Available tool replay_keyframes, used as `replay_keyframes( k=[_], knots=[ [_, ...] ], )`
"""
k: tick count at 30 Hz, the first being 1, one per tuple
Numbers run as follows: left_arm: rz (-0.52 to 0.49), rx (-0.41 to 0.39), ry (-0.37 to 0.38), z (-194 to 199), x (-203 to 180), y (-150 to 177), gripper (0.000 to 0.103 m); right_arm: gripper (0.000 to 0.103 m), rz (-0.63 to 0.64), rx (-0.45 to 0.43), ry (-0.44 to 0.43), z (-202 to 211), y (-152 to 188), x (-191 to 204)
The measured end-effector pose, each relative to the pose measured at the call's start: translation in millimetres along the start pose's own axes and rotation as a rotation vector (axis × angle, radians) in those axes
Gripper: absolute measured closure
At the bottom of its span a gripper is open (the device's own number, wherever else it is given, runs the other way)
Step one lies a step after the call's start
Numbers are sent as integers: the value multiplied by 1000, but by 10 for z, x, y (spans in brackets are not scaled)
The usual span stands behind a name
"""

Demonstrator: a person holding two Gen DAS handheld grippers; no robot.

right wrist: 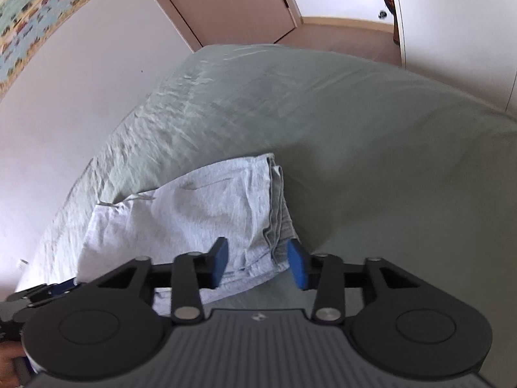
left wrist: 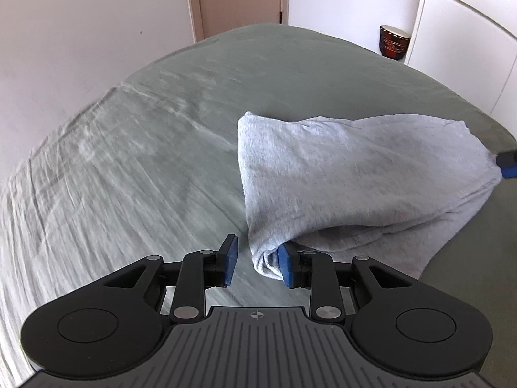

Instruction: Fold clothes

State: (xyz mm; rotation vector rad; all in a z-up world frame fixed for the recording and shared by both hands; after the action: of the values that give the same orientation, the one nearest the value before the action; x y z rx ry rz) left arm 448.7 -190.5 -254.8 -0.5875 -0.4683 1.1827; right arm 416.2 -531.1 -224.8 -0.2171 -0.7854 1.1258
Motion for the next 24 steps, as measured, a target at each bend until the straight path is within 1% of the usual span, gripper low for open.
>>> replay_keyframes(
  k=[4,6,8,10,11,12,14,16,17,19,20,21,22,23,24],
  knots=[
    [-2,2,-2,-2,-6,22,77,58,-47,19,-24,-81,70,-10],
    [8,2,1,0,11,31,77,61,-45,20,-29,-115,84,24],
    [18,4,2,1,29,28,76,80,-33,22,-28,-135,82,69],
    [28,7,1,9,45,13,77,89,-5,20,-25,-131,56,126],
    [32,5,-1,19,48,1,79,91,3,18,-24,-126,45,142],
    [35,2,0,35,48,-15,83,92,26,10,-18,-97,20,182],
    [39,-2,0,57,49,-35,86,92,63,-12,-16,-22,-34,260],
    [45,3,-1,69,60,-29,87,92,82,-17,-12,15,-61,295],
    [51,18,2,55,66,2,87,92,85,-12,-5,1,-55,282],
    [61,31,7,44,73,51,87,92,101,24,39,-116,35,184],
    [65,35,9,41,76,74,87,91,102,35,44,-155,66,160],
    [65,36,11,42,77,88,86,90,89,56,45,-233,129,107],
    [63,35,11,45,76,92,86,89,73,57,38,-249,137,84],
    [63,36,13,46,74,90,86,84,60,52,30,-241,131,74],
    [65,38,15,50,69,87,86,81,26,34,7,-201,82,63]
  ],
)
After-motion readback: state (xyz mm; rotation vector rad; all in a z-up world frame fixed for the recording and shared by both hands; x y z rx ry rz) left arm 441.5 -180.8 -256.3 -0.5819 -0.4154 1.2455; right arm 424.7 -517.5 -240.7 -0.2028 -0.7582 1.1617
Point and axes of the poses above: each gripper's, at about its wrist camera, not at the fingertips, and z roughly against the way its jaws point, x to its left, y to its underside, the point moved 10 cm from there along -z, roughly the way its jaws point, and after that the axes turned 6 degrees about -x, right-handed, at the moved point
